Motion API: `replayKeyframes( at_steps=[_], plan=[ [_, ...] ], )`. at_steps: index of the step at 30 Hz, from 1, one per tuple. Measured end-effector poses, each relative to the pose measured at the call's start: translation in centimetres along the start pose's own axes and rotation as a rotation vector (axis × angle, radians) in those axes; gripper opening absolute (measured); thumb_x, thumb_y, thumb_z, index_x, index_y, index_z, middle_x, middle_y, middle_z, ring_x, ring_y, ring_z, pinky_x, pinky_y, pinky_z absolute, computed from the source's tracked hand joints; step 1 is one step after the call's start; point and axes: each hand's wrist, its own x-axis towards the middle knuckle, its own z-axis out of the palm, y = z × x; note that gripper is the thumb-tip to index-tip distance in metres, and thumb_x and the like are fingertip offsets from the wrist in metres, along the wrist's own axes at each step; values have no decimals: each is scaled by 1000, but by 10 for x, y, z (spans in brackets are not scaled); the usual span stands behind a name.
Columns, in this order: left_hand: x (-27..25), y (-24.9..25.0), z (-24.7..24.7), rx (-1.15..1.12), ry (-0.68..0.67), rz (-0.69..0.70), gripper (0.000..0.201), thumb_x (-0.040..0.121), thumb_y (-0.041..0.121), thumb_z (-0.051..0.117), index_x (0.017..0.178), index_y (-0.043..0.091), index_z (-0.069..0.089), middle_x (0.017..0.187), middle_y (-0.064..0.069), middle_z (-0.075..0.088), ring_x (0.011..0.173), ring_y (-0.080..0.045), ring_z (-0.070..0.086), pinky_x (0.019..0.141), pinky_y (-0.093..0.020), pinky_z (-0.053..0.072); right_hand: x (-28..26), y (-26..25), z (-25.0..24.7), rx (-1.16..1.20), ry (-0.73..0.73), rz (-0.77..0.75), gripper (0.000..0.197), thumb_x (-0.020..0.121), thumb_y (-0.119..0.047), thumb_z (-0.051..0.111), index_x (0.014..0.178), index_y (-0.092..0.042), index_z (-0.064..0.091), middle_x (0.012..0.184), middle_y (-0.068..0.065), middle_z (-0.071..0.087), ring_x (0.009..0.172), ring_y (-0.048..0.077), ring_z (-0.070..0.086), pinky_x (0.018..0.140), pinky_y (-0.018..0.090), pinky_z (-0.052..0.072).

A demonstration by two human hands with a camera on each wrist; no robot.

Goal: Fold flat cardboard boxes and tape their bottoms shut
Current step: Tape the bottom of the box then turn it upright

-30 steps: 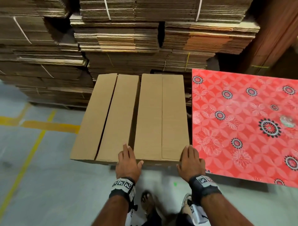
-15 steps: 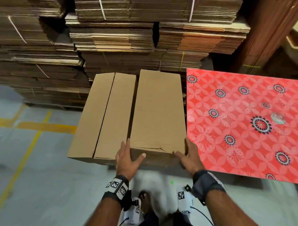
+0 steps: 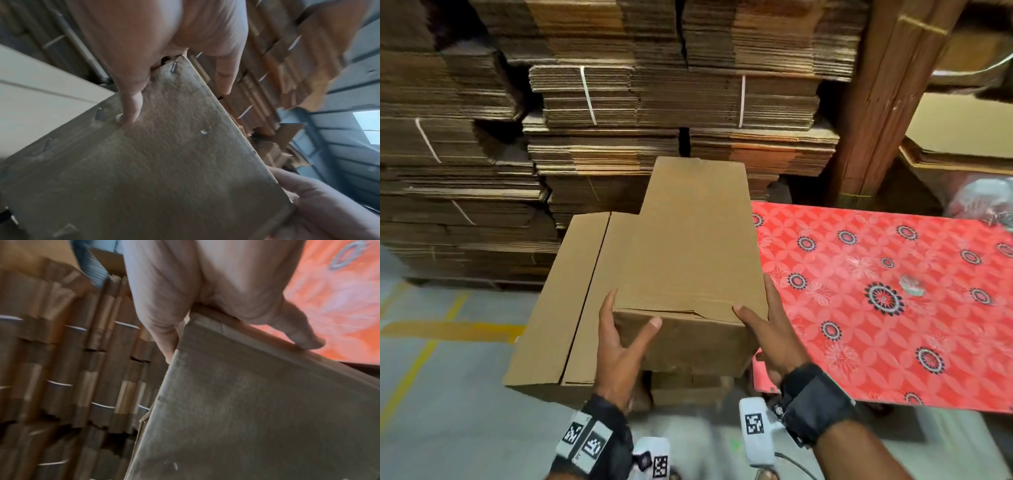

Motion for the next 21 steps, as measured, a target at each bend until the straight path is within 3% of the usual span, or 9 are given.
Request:
replayKeyframes(
  at_steps=[3,5,9,13,16,18,19,20,21],
  plan=[
    [-3,39,9,27,-7,166,95,67,58,87,143,61,31,136,55,23,145,3,21,122,-53,23,-11,-38,-9,-3,4,-76,75,94,-36,73,142,-72,29,155,-37,33,147,16,37,115,61,32],
    [-6,59,18,109,5,247,84,74,51,79,143,60,32,138,49,27,135,13,26,119,-42,22,-22,-60,-21,-38,3,-109,67,93,-38,72,139,-71,37,155,-37,31,147,15,35,113,64,35],
    [-20,90,55,162,-69,296,74,78,53,70,144,59,38,147,25,31,137,-3,30,112,-37,31,-47,-89,-62,-89,126,-141,60,93,-35,71,136,-69,46,156,-30,34,141,19,40,105,64,45],
    [-38,84,102,173,-188,303,65,81,49,73,137,63,42,128,44,32,121,12,38,115,-36,32,-69,-89,-113,-155,290,-138,56,98,-26,67,131,-68,51,155,-31,34,141,19,40,102,64,46],
    [-55,73,146,258,-243,276,66,81,50,76,131,70,38,125,35,37,123,-1,43,109,-32,37,-79,-77,-164,-226,408,-123,53,97,-25,67,128,-67,55,152,-27,41,138,17,44,110,62,43],
    [-71,67,176,359,-319,235,77,74,66,74,137,65,29,133,22,37,132,-10,41,106,-26,35,-82,-64,-202,-299,475,-124,53,94,-26,70,129,-63,57,148,-25,46,136,13,47,113,53,43],
    [-79,61,191,410,-370,221,91,63,87,64,142,62,27,136,21,35,136,-8,38,108,-24,33,-84,-56,-221,-354,497,-126,52,92,-24,72,128,-60,59,149,-22,48,137,11,46,115,46,40],
    [-87,52,207,452,-400,239,111,45,106,44,144,61,24,136,24,32,137,-3,36,109,-19,29,-86,-44,-243,-416,511,-117,52,90,-23,73,125,-59,58,153,-17,48,139,10,45,117,39,37],
    [-94,45,223,481,-406,274,125,29,113,22,143,62,20,135,27,29,137,1,33,108,-14,25,-89,-34,-264,-472,523,-98,53,89,-23,74,123,-60,56,156,-12,46,142,11,43,119,37,34]
  ],
)
